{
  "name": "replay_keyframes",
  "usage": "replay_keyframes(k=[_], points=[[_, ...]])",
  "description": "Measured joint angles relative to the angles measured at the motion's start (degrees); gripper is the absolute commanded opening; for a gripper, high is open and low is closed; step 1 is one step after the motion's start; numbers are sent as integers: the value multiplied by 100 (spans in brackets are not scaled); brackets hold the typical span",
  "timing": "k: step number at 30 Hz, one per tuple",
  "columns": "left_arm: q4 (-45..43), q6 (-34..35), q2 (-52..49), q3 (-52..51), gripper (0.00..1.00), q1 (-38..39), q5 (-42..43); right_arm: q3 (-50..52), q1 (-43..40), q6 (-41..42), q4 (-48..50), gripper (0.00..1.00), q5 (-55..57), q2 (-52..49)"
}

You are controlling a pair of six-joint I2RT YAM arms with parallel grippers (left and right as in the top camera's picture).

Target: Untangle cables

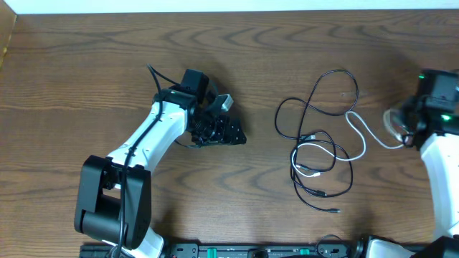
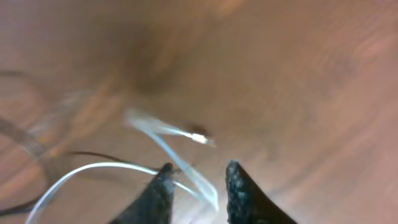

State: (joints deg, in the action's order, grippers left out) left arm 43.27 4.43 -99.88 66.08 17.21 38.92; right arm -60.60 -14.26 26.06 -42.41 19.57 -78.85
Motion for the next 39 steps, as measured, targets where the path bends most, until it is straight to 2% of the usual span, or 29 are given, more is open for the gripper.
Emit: replay_keyframes(k=[2,4,10,14,20,26,31,35,39], points=[[0,0,0,0,82,22,0,0,-201,9,-181,61,-131,0],[-2,0,0,0,82,46,0,0,-323,-13,-400,63,-476,0],[20,0,0,0,82,70,0,24,-304,-387,-789,63,-2240,0],[20,0,0,0,82,70,-2,240,-66,-804,-656,61,-2909,0],[74,0,0,-2,82,70,-2,824,203,-1147,122,54,-3077,0],[131,0,0,-2,82,70,-2,1580,225,-1231,1325,53,-3075,-2],[133,0,0,0,82,70,-2,2159,234,-1300,2188,33,-3121,-4],[133,2,0,0,82,70,0,2378,245,-1307,2437,1,-3309,-4],[133,2,0,-2,82,70,0,2406,247,-1311,2732,1,-3438,-4]])
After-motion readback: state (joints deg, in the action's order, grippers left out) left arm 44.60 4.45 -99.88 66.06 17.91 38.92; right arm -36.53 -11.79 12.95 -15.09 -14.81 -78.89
